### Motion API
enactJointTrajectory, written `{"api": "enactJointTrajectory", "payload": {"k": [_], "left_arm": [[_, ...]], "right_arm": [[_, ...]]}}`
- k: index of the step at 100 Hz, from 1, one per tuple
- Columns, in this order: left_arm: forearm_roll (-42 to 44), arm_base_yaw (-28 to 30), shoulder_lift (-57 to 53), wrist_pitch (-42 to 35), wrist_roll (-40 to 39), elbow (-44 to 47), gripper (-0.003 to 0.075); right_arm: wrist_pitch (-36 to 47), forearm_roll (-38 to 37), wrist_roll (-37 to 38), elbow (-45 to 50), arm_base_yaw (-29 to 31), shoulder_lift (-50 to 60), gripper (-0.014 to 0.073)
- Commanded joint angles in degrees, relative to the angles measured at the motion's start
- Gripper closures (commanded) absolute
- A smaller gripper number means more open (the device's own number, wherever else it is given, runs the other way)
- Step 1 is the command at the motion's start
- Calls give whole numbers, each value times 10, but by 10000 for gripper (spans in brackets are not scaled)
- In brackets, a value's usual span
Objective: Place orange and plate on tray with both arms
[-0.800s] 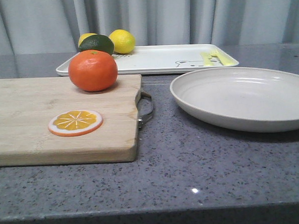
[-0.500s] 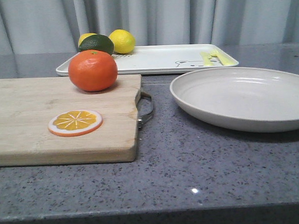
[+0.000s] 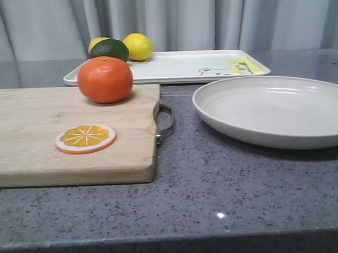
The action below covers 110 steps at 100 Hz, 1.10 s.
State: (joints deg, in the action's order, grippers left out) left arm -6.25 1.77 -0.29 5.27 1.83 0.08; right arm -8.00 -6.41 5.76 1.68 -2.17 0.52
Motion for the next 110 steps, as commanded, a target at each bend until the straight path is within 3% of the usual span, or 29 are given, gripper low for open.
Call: {"api": "enactJointTrajectory", "payload": {"k": [1,31,66,110], "left_arm": [[-10,-2,-19,-41,1,5,741],[-20,-2,-19,-41,1,5,740],[-30,-2,-18,-45,1,-2,741],[-34,-2,75,-53,1,-106,741]], "right_arm": [[56,-9,-3,-13,3,8,662],[107,-9,-3,-13,4,8,662],[108,-9,-3,-16,4,8,662],[36,-9,-3,-120,4,-58,658]]}}
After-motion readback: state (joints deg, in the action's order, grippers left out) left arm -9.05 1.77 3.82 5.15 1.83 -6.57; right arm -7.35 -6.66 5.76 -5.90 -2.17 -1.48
